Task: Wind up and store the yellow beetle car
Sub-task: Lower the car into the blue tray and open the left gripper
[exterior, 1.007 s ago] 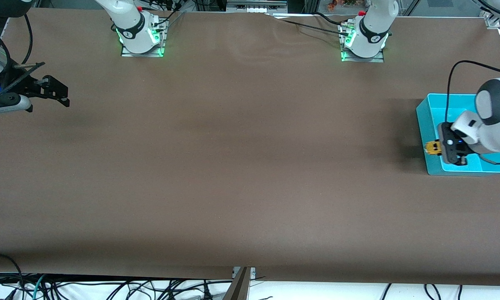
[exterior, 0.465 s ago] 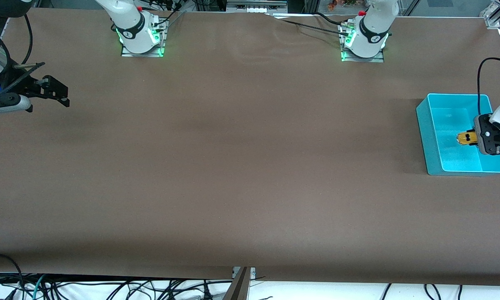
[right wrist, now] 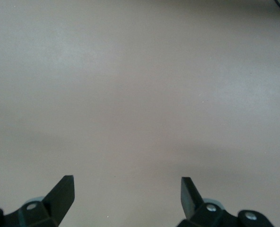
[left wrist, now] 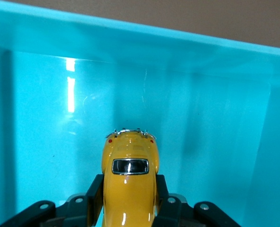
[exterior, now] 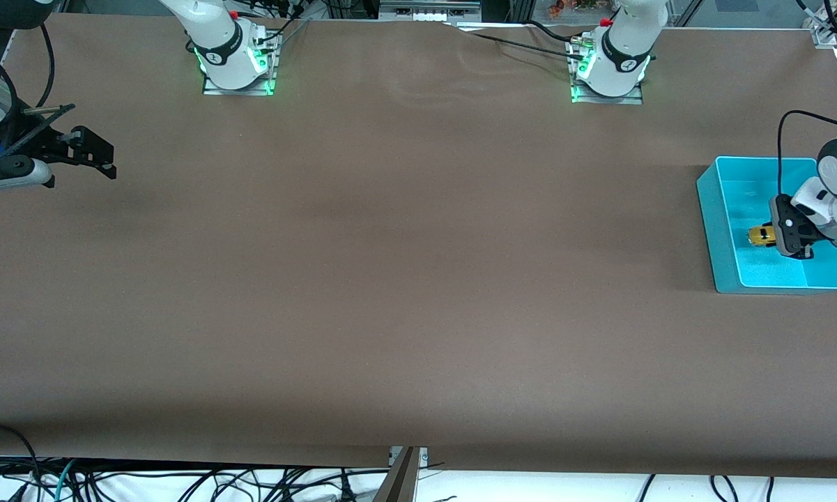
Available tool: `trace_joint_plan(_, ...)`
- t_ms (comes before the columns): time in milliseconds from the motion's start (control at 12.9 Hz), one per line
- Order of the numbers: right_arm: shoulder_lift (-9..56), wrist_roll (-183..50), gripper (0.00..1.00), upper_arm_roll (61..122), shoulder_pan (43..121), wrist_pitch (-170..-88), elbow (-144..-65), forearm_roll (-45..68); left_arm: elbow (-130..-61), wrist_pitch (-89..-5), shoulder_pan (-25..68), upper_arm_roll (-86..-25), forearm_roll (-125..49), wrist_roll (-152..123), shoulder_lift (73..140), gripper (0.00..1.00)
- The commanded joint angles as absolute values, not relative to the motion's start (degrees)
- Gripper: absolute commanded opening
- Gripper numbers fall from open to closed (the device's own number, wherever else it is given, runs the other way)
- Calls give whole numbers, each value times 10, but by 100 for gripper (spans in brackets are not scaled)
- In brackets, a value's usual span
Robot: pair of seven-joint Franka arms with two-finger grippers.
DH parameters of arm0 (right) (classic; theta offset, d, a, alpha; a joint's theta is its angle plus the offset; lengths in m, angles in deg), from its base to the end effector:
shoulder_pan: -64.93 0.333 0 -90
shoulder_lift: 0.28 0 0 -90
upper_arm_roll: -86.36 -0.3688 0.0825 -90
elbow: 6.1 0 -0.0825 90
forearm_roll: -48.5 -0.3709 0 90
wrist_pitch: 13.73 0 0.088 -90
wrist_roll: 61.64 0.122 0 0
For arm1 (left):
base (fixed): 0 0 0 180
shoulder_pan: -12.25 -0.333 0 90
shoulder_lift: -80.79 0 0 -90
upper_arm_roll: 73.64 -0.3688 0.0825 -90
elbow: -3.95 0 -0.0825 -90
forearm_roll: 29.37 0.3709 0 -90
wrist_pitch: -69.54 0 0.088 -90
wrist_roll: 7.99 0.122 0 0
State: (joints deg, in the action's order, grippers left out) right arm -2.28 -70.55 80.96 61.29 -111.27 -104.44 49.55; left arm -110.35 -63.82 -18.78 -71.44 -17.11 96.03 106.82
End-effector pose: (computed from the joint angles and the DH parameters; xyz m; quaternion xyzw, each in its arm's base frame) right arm 0.5377 0.0154 0.6253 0.9955 0.0941 0.0097 0.0114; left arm 0.5303 0.3001 0.2641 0.7403 -0.6665 -0.0831 0.0289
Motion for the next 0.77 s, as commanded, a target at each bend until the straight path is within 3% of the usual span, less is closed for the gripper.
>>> trace_joint_plan(0, -18, -698, 99, 809, 612, -1100, -1029, 500, -1108, -663, -202, -709, -158, 970, 1080, 23)
trace_joint_plan(232, -18, -698, 99, 809, 611, -1100, -1029, 501, -1108, -671, -204, -708, -157, 971, 1085, 33)
trace_joint_plan(310, -18, -698, 99, 809, 611, -1100, -1030, 500, -1108, -671, -204, -709, -157, 972, 1084, 46)
trace_joint_plan(387, -18, -698, 99, 809, 611, -1100, -1030, 500, -1108, -671, -204, -708, -157, 972, 1083, 79)
trace_joint_plan(465, -18, -698, 99, 809, 611, -1100, -1030, 501, -1108, -670, -204, -709, -157, 972, 1081, 100)
trace_joint_plan(697, -18, -698, 99, 809, 611, -1100, -1029, 501, -1107, -664, -203, -707, -156, 972, 1072, 100)
